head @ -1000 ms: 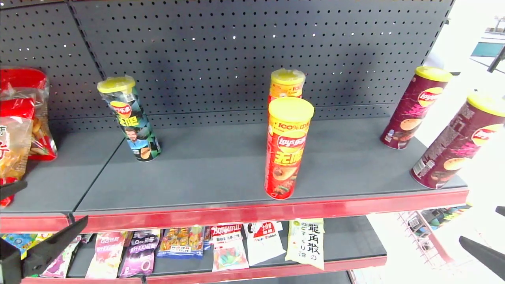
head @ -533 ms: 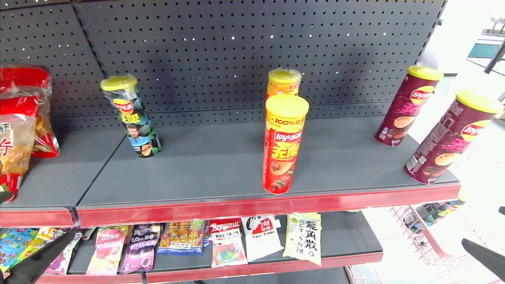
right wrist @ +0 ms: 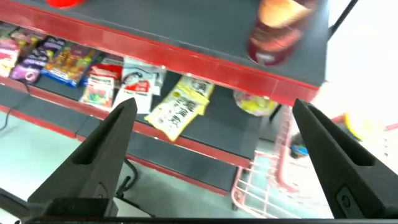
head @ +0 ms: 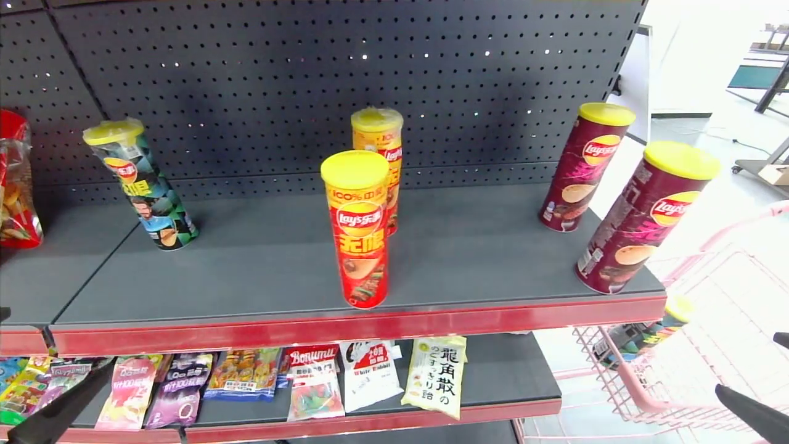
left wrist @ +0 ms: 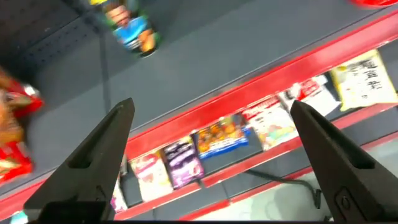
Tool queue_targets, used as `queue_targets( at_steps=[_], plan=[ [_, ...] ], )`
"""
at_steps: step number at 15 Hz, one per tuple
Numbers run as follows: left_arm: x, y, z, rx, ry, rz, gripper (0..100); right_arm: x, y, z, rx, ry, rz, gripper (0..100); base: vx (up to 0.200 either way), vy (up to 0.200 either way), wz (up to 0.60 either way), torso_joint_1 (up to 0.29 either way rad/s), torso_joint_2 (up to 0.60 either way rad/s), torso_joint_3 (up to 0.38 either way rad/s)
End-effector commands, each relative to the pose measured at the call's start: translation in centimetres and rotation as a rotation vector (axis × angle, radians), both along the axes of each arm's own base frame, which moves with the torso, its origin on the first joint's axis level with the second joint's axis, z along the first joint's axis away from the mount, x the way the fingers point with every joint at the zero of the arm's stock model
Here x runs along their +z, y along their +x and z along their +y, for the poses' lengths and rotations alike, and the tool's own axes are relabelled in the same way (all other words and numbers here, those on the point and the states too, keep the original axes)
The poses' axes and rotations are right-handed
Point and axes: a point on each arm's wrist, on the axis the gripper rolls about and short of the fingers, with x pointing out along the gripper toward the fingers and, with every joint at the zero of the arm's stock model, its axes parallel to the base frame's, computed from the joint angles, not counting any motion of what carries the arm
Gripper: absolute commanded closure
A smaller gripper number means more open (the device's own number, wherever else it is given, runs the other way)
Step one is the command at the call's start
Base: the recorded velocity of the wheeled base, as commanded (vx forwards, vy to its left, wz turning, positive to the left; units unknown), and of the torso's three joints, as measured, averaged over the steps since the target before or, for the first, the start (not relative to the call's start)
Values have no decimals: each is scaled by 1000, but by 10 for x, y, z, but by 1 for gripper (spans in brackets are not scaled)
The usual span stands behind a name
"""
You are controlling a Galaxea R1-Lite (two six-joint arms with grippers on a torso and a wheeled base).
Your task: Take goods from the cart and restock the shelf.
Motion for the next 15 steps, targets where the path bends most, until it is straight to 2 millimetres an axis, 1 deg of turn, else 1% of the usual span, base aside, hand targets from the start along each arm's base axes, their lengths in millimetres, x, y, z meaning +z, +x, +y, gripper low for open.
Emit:
queue_targets(
  at_steps=[1, 3, 7, 9, 11, 12, 15],
  plan=[
    [0, 0, 0, 7, 3, 1, 0, -2, 0, 0, 2, -2, 6, 0, 0, -200, 0, -7, 2, 2],
    [-1, -3, 2, 25, 4, -9, 0, -3, 0, 0, 2, -2, 9, 0, 0, -200, 0, 5, 0, 5],
    [-12, -12, 6, 39, 18, -18, 0, -9, -2, 0, -1, -5, 21, 0, 0, -200, 0, 2, 1, 4],
    [-11, -14, 7, 39, 14, -30, 0, -9, -2, 0, -1, -5, 23, 0, 0, 0, 0, 0, 0, 0],
    [-10, -22, 10, 37, 1, -69, 0, -9, -1, 0, -1, -6, 27, 0, 0, 0, 0, 0, 0, 0],
    [-11, -30, 13, 35, -12, -95, 0, -8, 0, 0, -1, -6, 27, 0, 0, 0, 0, 0, 0, 0],
    [-21, -44, 18, 42, -27, -131, 0, -9, -1, 0, 0, -10, 23, 0, 0, 0, 0, 0, 0, 0]
  ],
)
